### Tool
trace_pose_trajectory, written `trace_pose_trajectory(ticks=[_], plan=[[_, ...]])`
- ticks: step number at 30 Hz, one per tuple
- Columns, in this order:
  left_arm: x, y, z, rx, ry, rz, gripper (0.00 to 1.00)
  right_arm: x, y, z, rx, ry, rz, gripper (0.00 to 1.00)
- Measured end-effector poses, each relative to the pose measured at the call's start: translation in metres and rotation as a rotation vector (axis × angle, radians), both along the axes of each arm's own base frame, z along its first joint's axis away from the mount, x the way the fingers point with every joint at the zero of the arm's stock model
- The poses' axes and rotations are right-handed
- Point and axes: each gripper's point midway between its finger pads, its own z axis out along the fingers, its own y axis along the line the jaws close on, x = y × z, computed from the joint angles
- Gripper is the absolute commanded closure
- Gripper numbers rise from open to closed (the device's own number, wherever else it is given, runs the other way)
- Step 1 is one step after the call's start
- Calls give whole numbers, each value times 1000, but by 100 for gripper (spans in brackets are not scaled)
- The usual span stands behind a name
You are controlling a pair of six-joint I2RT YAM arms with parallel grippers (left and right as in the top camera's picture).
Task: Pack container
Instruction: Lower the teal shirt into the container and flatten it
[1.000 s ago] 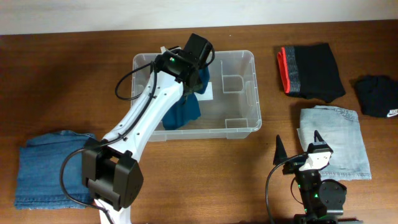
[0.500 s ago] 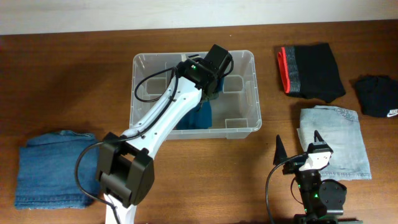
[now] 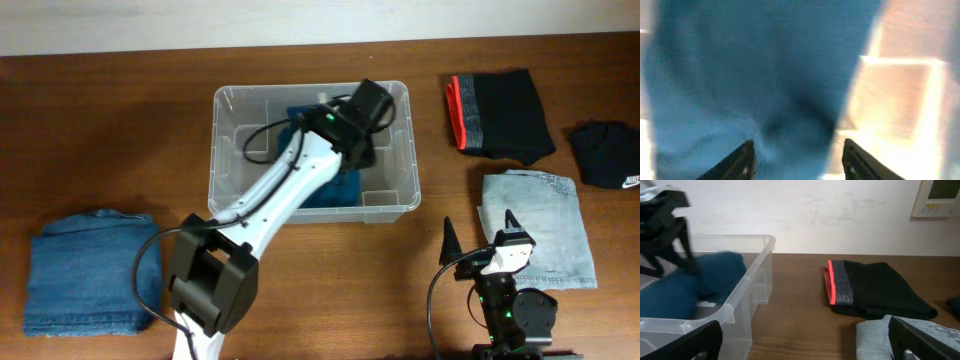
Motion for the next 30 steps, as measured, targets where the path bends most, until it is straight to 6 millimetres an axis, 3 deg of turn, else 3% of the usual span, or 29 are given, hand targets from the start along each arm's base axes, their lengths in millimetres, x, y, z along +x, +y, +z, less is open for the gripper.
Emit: trace_pose_trajectory(ticks=[6,10,14,18,21,24,27,30], plan=[[-21,-42,4,-40,-13,-163,35,0,0,0,0,0,0,1],[-26,-43,8,-12,-13,-231,33,0,0,0,0,0,0,1],[-15,-13,21,83,-22,-199,35,0,0,0,0,0,0,1],[4,39,28,215,-30,-105,62,0,0,0,0,0,0,2],[17,73,25,282,-19,-61,73,0,0,0,0,0,0,1],[30,95,13,324,3,-35,83,0,0,0,-1,0,0,1],[37,106,-11,363,48,-28,97,0,0,0,0,0,0,1],[41,112,-36,391,92,-32,99,0,0,0,0,0,0,1]])
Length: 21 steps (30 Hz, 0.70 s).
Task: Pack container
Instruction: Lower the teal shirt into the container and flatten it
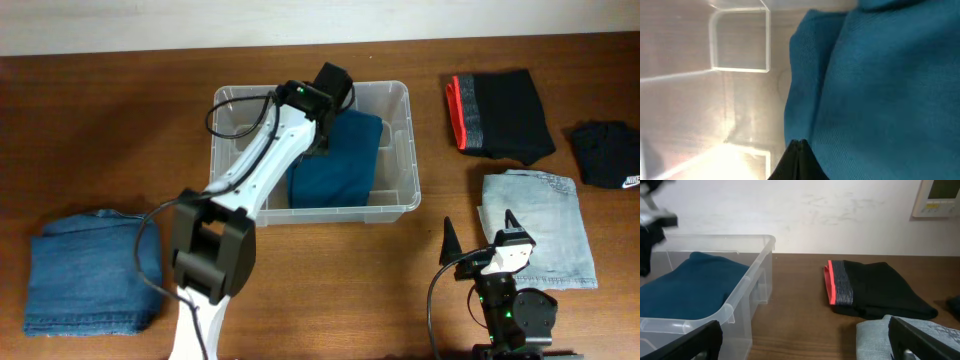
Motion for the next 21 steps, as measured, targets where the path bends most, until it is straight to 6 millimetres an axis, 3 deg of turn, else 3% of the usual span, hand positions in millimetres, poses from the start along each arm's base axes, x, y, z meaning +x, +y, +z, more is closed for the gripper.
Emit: trace_pose_trajectory(ticks=[3,8,21], plan=[[1,5,-20,23,40,8,99,0,0,0,0,0,0,1],[1,8,-36,30,71,15,99,0,0,0,0,0,0,1],[0,-28,-44,-157,112,-44,99,0,0,0,1,0,0,1]])
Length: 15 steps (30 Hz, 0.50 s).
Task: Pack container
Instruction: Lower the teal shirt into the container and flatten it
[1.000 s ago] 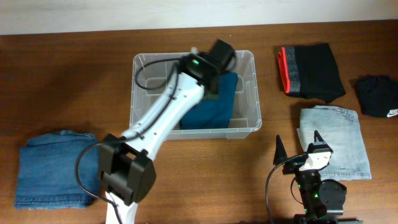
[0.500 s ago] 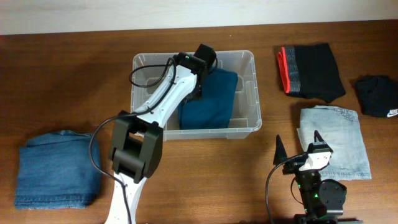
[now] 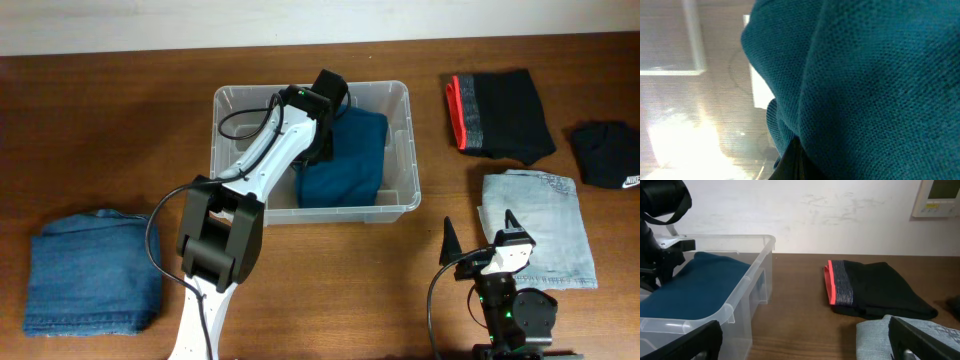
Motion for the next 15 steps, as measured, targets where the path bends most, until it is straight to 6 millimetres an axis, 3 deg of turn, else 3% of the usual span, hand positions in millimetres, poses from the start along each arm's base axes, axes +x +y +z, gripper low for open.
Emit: trace_pose_trajectory(ticks=[15], plan=[[-13,-24,-2,-140,77,-34,99,0,0,0,0,0,0,1]])
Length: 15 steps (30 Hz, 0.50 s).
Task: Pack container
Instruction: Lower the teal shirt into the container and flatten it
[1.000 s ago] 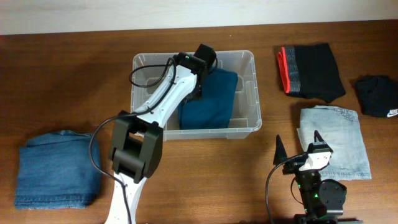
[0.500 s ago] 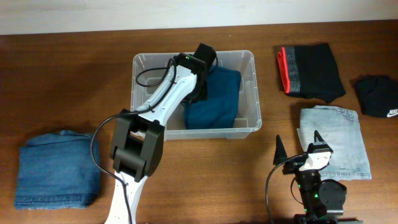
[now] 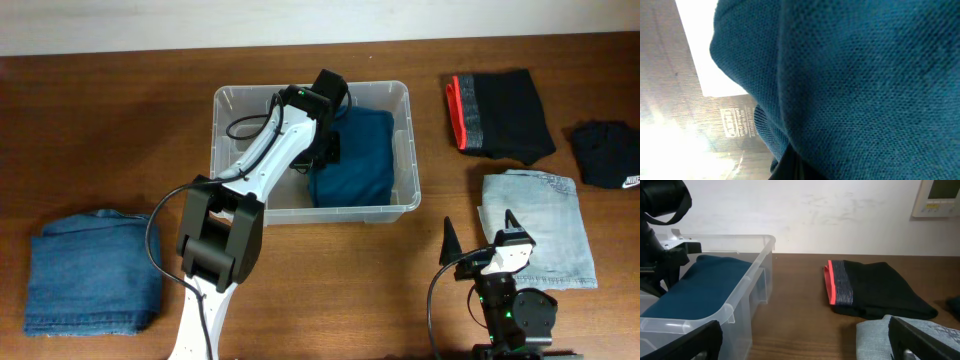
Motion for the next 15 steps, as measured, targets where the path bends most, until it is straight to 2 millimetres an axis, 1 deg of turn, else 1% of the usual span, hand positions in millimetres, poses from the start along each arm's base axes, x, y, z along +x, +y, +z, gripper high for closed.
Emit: trace_pose_trajectory(ticks=[2,5,8,9,10,13,15], plan=[[0,0,0,-4,2,-1,94,0,0,0,1,0,0,1],[0,0,0,0,2,-5,78,0,0,0,0,0,0,1],[1,7,0,24,-1,-1,68,0,0,0,0,0,0,1],[1,9,0,33,-1,-3,67,0,0,0,0,0,0,1],[1,12,-1,43,0,-3,63,0,0,0,0,0,0,1],[1,17,2,68,0,-17,58,0,0,0,0,0,0,1],[2,20,9,90,-6,-23,51,0,0,0,0,0,0,1]])
